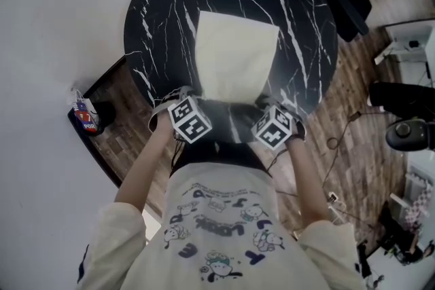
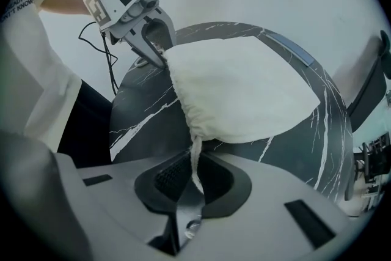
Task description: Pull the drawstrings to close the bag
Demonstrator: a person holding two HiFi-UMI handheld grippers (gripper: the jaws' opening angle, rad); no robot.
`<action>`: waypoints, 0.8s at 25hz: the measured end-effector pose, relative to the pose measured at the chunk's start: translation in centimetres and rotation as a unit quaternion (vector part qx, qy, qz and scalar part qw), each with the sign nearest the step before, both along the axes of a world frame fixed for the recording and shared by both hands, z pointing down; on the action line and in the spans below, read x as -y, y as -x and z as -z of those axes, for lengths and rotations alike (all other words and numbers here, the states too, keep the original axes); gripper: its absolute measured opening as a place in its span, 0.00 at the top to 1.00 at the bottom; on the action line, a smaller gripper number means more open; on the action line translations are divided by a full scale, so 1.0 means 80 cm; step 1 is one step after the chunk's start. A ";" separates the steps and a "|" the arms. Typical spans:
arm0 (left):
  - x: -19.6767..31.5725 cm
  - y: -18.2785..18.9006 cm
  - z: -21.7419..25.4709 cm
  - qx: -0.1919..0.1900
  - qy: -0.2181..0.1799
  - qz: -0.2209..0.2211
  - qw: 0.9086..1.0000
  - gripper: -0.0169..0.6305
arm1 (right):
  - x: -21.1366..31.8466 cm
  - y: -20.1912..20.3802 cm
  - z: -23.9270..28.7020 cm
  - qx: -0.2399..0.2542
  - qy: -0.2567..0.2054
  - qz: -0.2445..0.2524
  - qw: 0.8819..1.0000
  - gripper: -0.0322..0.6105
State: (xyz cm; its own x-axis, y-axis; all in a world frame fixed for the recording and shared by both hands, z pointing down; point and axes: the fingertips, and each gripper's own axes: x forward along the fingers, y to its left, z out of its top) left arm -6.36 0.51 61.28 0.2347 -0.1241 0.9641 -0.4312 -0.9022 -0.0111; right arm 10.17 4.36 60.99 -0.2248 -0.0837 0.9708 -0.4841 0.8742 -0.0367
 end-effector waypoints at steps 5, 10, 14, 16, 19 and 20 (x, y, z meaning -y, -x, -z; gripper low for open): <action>-0.001 -0.003 -0.004 0.000 0.009 0.012 1.000 0.86 | 0.000 -0.002 0.001 -0.003 -0.005 -0.021 1.000 0.90; -0.004 -0.003 -0.004 0.001 0.007 0.031 0.999 0.90 | 0.011 -0.010 0.004 -0.014 -0.040 -0.067 0.997 0.90; -0.003 -0.003 0.001 -0.036 0.031 0.146 0.988 0.90 | 0.024 -0.018 0.010 0.001 -0.074 -0.174 0.982 0.91; 0.000 -0.005 0.008 -0.080 0.049 0.228 0.969 0.90 | 0.028 -0.023 0.015 0.032 -0.077 -0.258 0.963 0.91; 0.007 -0.008 0.021 -0.152 0.075 0.349 0.921 0.90 | 0.032 -0.027 0.026 0.104 -0.063 -0.386 0.914 0.91; 0.006 -0.009 0.024 -0.169 0.086 0.382 0.905 0.90 | 0.033 -0.028 0.031 0.126 -0.060 -0.422 0.896 0.91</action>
